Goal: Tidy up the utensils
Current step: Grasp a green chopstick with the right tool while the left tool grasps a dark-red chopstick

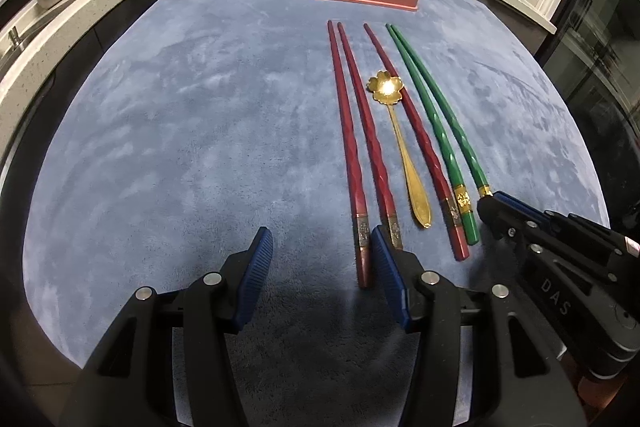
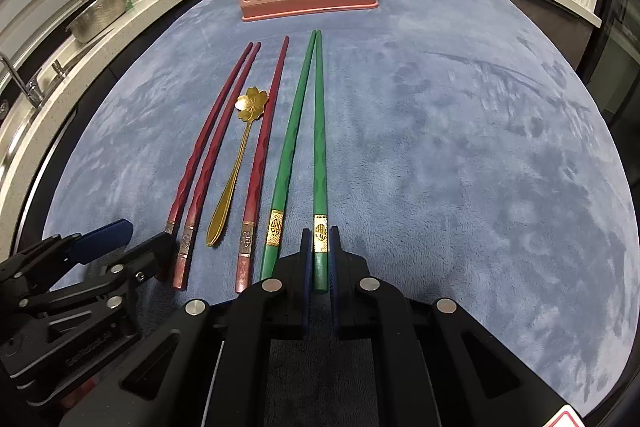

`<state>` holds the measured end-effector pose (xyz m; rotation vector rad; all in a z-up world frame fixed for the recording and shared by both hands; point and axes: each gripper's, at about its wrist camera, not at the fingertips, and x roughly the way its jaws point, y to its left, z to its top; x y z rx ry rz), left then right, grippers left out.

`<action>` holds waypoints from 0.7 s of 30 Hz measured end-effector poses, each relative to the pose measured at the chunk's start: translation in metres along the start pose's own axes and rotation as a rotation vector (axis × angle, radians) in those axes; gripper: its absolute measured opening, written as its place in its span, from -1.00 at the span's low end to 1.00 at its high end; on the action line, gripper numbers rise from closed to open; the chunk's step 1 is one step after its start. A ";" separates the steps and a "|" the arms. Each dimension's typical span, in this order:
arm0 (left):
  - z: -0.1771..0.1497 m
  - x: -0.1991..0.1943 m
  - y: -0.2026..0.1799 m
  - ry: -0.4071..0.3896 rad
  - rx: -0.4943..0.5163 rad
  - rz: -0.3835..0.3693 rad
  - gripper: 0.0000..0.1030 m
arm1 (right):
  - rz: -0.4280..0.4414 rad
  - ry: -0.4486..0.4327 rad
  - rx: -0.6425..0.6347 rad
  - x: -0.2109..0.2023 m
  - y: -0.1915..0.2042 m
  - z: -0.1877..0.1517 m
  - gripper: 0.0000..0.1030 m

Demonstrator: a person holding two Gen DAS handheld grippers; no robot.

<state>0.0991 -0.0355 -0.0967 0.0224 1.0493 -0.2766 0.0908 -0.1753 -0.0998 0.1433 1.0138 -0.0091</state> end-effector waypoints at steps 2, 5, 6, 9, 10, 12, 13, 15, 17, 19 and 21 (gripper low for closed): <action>0.000 0.001 -0.002 -0.002 0.009 0.007 -0.05 | 0.000 0.000 0.001 0.000 0.000 0.000 -0.87; 0.001 0.003 -0.003 -0.006 0.017 0.012 -0.06 | -0.002 -0.001 -0.001 0.000 0.000 0.000 -0.87; 0.000 0.003 -0.003 -0.007 0.018 0.015 -0.06 | -0.001 0.000 -0.001 0.000 0.000 0.000 -0.87; 0.000 0.003 -0.003 -0.012 0.021 0.022 -0.14 | 0.000 0.000 0.000 0.000 0.000 0.000 -0.87; 0.000 0.003 -0.002 -0.015 0.021 0.027 -0.20 | -0.001 -0.001 -0.001 0.000 0.000 0.000 -0.87; 0.000 0.003 -0.002 -0.020 0.022 0.031 -0.33 | -0.001 0.000 0.000 0.001 0.000 0.000 -0.87; 0.000 0.003 -0.001 -0.023 0.021 0.032 -0.38 | 0.000 0.000 0.000 0.001 0.000 0.000 -0.87; 0.000 0.002 0.001 -0.027 0.017 0.033 -0.54 | 0.000 0.001 0.000 0.001 0.000 0.000 -0.87; 0.001 0.002 0.002 -0.029 0.014 0.030 -0.68 | 0.001 0.001 0.002 0.001 0.000 0.000 -0.87; 0.001 0.002 0.004 -0.030 0.008 0.026 -0.78 | 0.002 0.000 0.003 0.000 0.000 0.000 -0.87; 0.002 0.002 0.005 -0.030 0.006 0.023 -0.83 | 0.002 0.000 0.003 -0.001 0.000 -0.001 -0.87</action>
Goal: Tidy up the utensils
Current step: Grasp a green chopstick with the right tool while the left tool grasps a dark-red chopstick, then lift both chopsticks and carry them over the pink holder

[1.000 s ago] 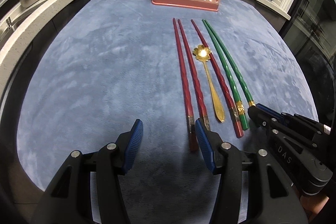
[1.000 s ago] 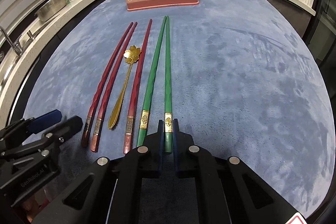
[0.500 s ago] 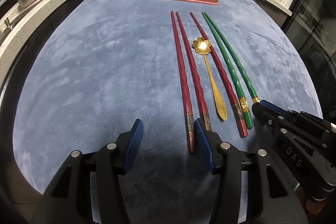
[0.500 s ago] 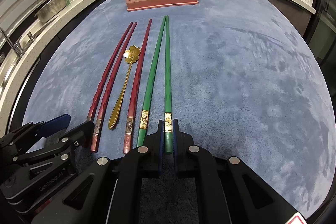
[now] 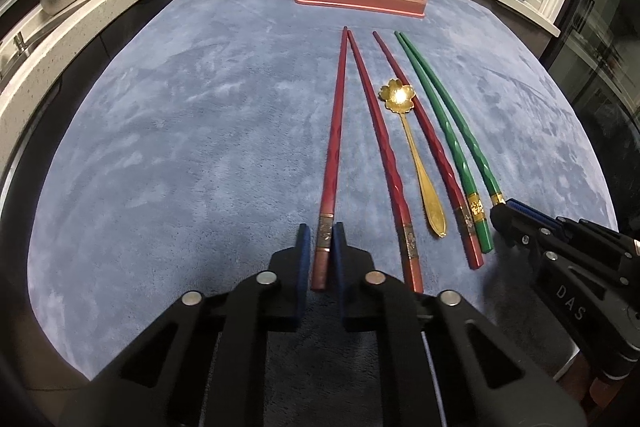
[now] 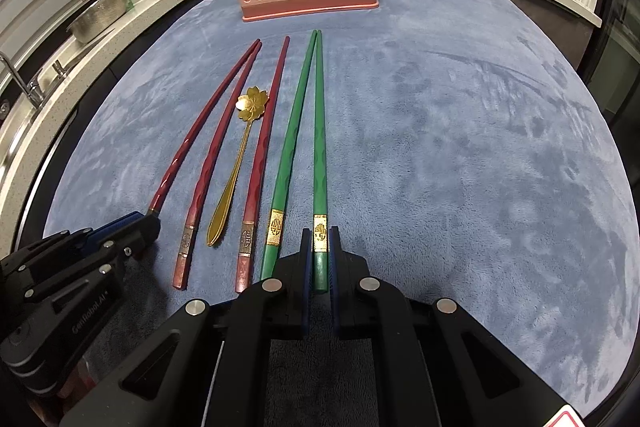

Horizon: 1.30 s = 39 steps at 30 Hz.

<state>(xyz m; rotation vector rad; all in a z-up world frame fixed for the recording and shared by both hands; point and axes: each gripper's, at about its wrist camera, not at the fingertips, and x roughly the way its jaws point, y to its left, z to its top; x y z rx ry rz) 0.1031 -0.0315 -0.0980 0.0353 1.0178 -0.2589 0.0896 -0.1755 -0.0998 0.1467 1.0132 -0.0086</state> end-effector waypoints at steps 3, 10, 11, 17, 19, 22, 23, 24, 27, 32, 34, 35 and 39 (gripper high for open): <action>0.001 -0.001 0.001 0.003 -0.001 -0.005 -0.84 | -0.002 -0.004 0.001 -0.002 0.000 0.000 -0.87; 0.003 -0.014 0.004 -0.011 -0.012 -0.018 -0.86 | 0.004 -0.042 0.015 -0.020 -0.004 0.005 -0.87; 0.005 -0.017 0.005 -0.018 -0.014 -0.019 -0.86 | 0.006 -0.052 0.018 -0.025 -0.004 0.007 -0.87; 0.017 -0.042 0.010 -0.072 -0.031 -0.024 -0.86 | 0.015 -0.110 0.030 -0.050 -0.006 0.017 -0.87; 0.022 -0.050 0.011 -0.090 -0.037 -0.027 -0.86 | 0.018 -0.135 0.037 -0.060 -0.007 0.023 -0.87; 0.031 -0.062 0.013 -0.120 -0.042 -0.026 -0.86 | 0.019 -0.170 0.045 -0.074 -0.010 0.032 -0.87; 0.035 -0.067 0.014 -0.131 -0.043 -0.026 -0.86 | 0.018 -0.178 0.046 -0.078 -0.010 0.035 -0.87; 0.039 -0.071 0.015 -0.142 -0.043 -0.029 -0.86 | 0.016 -0.189 0.045 -0.082 -0.011 0.039 -0.87; 0.050 -0.085 0.017 -0.184 -0.041 -0.027 -0.86 | 0.009 -0.225 0.051 -0.095 -0.014 0.050 -0.87; 0.074 -0.106 0.022 -0.254 -0.045 -0.017 -0.86 | 0.003 -0.283 0.050 -0.114 -0.018 0.072 -0.87; 0.085 -0.113 0.025 -0.284 -0.047 -0.011 -0.86 | 0.004 -0.301 0.047 -0.118 -0.017 0.079 -0.87; 0.091 -0.115 0.026 -0.294 -0.048 -0.009 -0.86 | 0.004 -0.314 0.048 -0.122 -0.018 0.085 -0.87; 0.115 -0.124 0.030 -0.334 -0.048 -0.009 -0.86 | 0.006 -0.350 0.049 -0.131 -0.020 0.102 -0.87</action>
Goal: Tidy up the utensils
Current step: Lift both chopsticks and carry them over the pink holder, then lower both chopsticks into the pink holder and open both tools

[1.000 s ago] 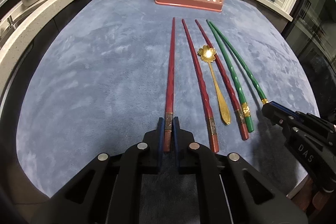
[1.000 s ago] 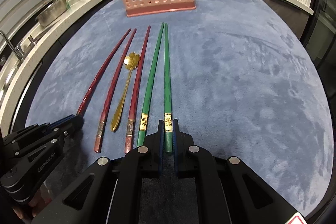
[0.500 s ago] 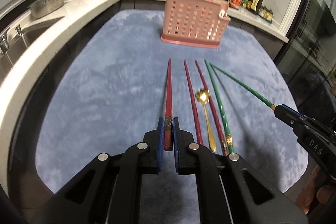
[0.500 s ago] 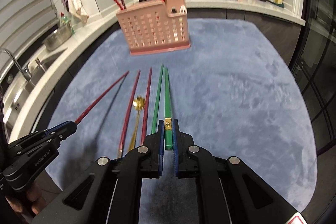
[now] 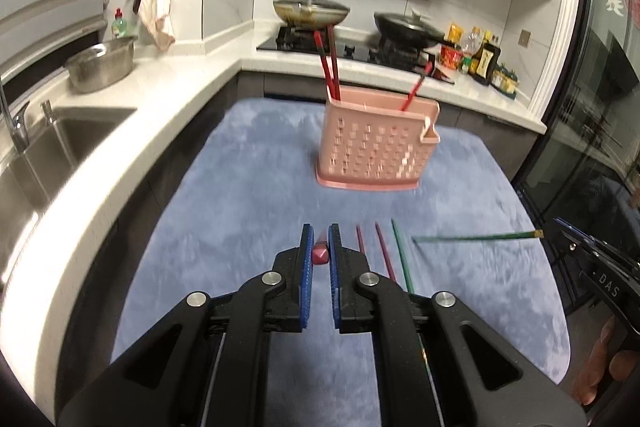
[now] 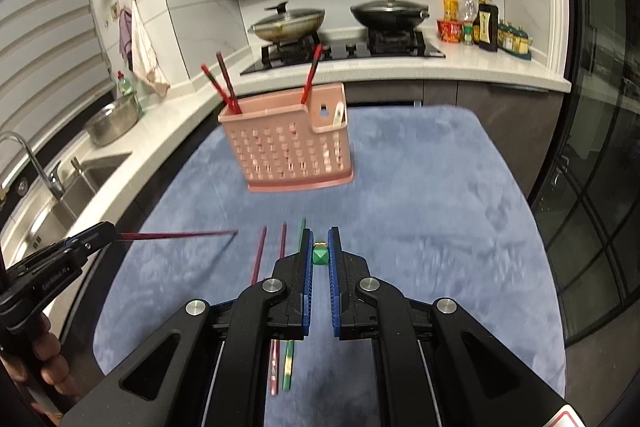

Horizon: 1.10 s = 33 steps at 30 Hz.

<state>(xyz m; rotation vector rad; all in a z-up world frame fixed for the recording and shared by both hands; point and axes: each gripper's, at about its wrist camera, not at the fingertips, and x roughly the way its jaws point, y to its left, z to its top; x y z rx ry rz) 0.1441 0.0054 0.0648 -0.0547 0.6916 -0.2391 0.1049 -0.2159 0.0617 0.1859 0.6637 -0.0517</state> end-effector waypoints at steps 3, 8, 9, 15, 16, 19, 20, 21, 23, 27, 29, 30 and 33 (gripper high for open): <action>0.017 0.000 0.000 -0.030 0.002 0.007 -0.86 | -0.003 -0.024 -0.012 0.000 0.001 0.012 -0.87; 0.044 0.002 0.000 -0.074 0.005 0.012 -0.87 | 0.003 -0.064 -0.029 0.001 0.002 0.035 -0.87; 0.051 0.003 -0.001 -0.084 0.005 0.012 -0.87 | 0.007 -0.069 -0.027 0.001 0.001 0.038 -0.87; 0.084 0.002 -0.007 -0.129 0.011 -0.007 -0.87 | 0.054 -0.100 -0.002 0.003 -0.004 0.069 -0.87; 0.089 0.001 -0.008 -0.138 0.013 -0.013 -0.87 | 0.057 -0.111 -0.003 0.002 -0.004 0.075 -0.87; 0.110 -0.005 -0.016 -0.180 0.028 -0.037 -0.86 | 0.076 -0.141 -0.006 0.000 -0.002 0.094 -0.87; 0.117 -0.006 -0.017 -0.191 0.028 -0.044 -0.86 | 0.087 -0.148 -0.002 0.000 -0.003 0.099 -0.87; 0.126 -0.008 -0.019 -0.203 0.027 -0.055 -0.86 | 0.103 -0.156 0.008 0.000 -0.004 0.106 -0.87; 0.140 -0.010 -0.022 -0.226 0.025 -0.074 -0.86 | 0.140 -0.174 0.034 0.001 -0.006 0.123 -0.87; 0.175 -0.014 -0.036 -0.297 0.052 -0.071 -0.86 | 0.190 -0.230 0.053 0.003 -0.006 0.160 -0.87; 0.191 -0.011 -0.042 -0.321 0.060 -0.061 -0.86 | 0.187 -0.259 0.039 0.005 -0.002 0.177 -0.87; 0.200 -0.009 -0.044 -0.332 0.061 -0.062 -0.86 | 0.183 -0.272 0.035 0.007 -0.001 0.185 -0.87; 0.220 -0.005 -0.049 -0.375 0.059 -0.064 -0.86 | 0.184 -0.300 0.032 0.013 0.003 0.206 -0.87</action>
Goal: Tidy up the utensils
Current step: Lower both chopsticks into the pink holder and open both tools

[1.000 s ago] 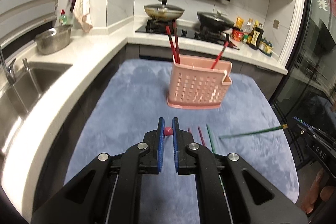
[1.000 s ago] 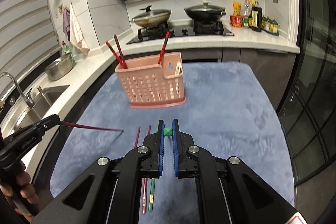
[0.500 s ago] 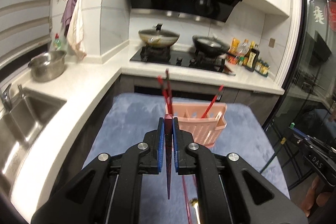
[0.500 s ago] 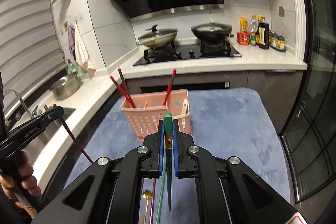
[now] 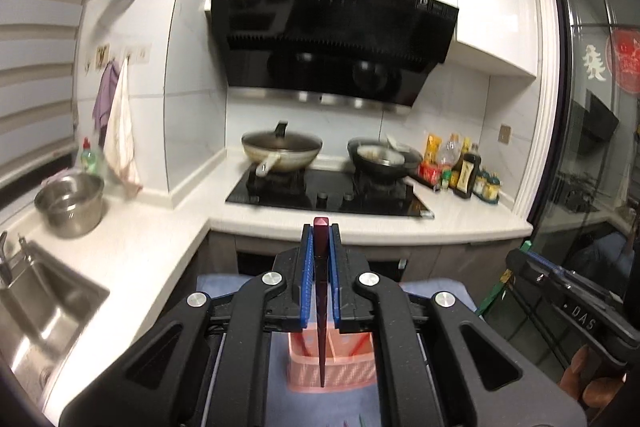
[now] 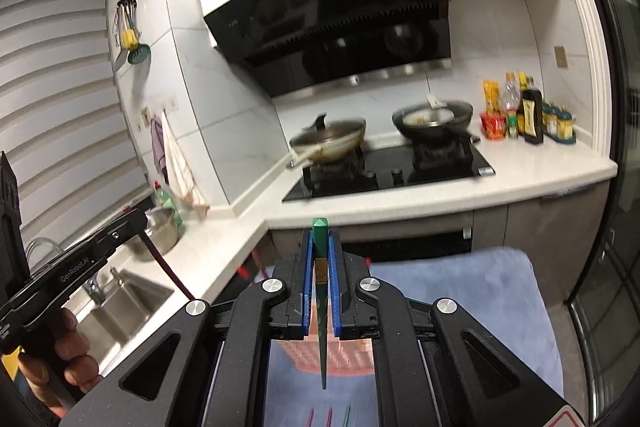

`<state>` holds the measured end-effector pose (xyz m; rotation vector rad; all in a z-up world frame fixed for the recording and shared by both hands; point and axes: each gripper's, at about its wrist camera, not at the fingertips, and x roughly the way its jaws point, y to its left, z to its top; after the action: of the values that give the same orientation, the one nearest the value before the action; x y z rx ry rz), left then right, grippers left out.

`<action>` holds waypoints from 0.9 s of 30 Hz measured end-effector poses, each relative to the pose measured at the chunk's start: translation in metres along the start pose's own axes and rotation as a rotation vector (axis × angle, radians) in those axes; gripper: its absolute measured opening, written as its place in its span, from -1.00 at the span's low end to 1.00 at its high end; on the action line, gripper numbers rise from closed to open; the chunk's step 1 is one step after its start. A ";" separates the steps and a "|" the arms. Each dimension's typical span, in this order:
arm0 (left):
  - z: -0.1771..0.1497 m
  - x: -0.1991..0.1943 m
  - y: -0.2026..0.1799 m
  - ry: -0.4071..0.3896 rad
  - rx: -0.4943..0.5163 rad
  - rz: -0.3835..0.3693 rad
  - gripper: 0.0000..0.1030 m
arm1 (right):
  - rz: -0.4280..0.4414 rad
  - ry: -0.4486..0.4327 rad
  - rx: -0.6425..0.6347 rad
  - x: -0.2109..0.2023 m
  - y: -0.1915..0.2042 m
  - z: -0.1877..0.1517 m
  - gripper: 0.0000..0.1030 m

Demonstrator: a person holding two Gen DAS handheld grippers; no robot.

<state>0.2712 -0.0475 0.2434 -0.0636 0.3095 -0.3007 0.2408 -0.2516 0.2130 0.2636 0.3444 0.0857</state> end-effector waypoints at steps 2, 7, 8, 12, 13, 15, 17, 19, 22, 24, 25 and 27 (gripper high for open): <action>0.007 0.007 0.001 -0.018 -0.003 0.005 -0.86 | 0.000 -0.015 -0.002 0.009 0.002 0.009 -0.87; 0.013 0.031 0.003 -0.029 -0.017 0.006 -0.86 | -0.009 -0.033 0.005 0.035 -0.001 0.020 -0.87; 0.012 0.036 0.004 -0.025 -0.017 0.007 -0.86 | -0.010 -0.035 0.013 0.042 -0.003 0.020 -0.87; 0.000 0.059 0.007 0.009 -0.023 0.018 -0.86 | -0.012 -0.020 0.023 0.068 -0.007 0.016 -0.87; -0.003 0.063 0.008 0.017 -0.024 0.022 -0.86 | -0.015 -0.014 0.023 0.072 -0.008 0.013 -0.87; -0.009 0.073 0.010 0.040 -0.026 0.030 -0.86 | -0.017 0.014 0.023 0.085 -0.009 0.006 -0.87; -0.016 0.080 0.012 0.057 -0.030 0.033 -0.86 | -0.023 0.043 0.023 0.095 -0.011 -0.004 -0.86; -0.023 0.087 0.015 0.071 -0.034 0.038 -0.86 | -0.027 0.067 0.018 0.103 -0.013 -0.014 -0.87; -0.031 0.095 0.021 0.089 -0.040 0.046 -0.86 | -0.039 0.109 0.016 0.115 -0.018 -0.029 -0.87; -0.037 0.101 0.024 0.105 -0.047 0.051 -0.86 | -0.046 0.126 0.011 0.120 -0.019 -0.034 -0.87; -0.039 0.104 0.025 0.112 -0.050 0.054 -0.86 | -0.049 0.134 0.008 0.122 -0.020 -0.037 -0.87; -0.043 0.107 0.027 0.124 -0.054 0.056 -0.86 | -0.051 0.146 0.004 0.125 -0.020 -0.039 -0.87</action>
<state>0.3631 -0.0545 0.1681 -0.0897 0.4417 -0.2411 0.3457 -0.2455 0.1313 0.2532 0.4960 0.0539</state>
